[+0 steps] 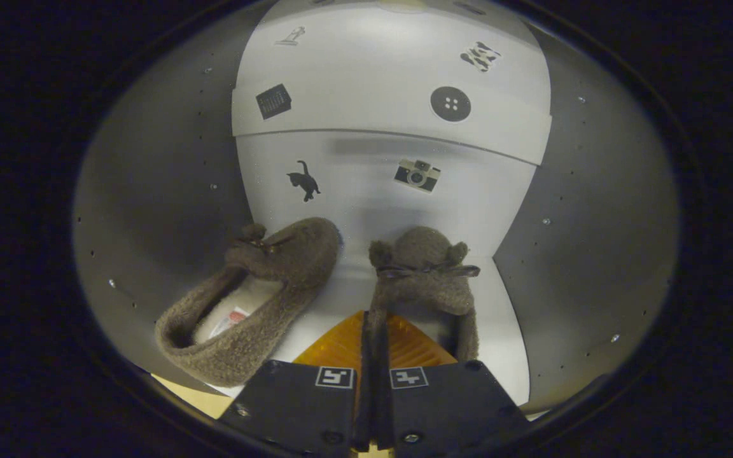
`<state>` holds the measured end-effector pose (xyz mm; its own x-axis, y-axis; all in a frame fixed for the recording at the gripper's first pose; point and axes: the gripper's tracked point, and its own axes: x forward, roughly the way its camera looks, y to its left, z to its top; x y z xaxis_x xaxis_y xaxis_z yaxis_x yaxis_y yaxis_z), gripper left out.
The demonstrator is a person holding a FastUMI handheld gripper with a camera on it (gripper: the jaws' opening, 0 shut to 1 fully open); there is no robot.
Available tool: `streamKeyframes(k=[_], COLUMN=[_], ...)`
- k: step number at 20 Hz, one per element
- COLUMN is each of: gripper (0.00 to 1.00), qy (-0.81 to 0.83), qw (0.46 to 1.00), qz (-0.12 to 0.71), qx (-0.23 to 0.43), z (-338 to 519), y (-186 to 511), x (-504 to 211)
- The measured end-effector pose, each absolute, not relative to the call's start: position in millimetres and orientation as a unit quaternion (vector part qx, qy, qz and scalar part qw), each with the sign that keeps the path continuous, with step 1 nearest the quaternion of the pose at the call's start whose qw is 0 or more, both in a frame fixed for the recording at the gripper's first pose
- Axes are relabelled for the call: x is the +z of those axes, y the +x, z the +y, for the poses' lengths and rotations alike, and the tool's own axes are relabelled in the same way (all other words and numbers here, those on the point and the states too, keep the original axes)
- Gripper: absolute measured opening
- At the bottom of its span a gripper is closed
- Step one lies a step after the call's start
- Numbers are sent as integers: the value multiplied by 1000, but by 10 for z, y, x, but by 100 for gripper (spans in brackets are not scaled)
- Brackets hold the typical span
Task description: Open the shoe cabinet door, grab the shoes and put them into the shoe cabinet, then close the shoe cabinet door.
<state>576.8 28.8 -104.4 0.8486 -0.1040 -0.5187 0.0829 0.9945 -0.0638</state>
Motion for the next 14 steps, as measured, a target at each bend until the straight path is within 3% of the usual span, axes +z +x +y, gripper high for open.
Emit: streamKeyframes(k=[2,8,13,14], gripper=[15,54,56,65], qy=[-26,-36,-26,-25], qw=[963,976,988,990], qz=[264,202,140,126], qx=[-53,-72,-54,-52], z=[295,306,571,642], y=[5716,5187,4370,4137], x=[-969,-495,-29,119])
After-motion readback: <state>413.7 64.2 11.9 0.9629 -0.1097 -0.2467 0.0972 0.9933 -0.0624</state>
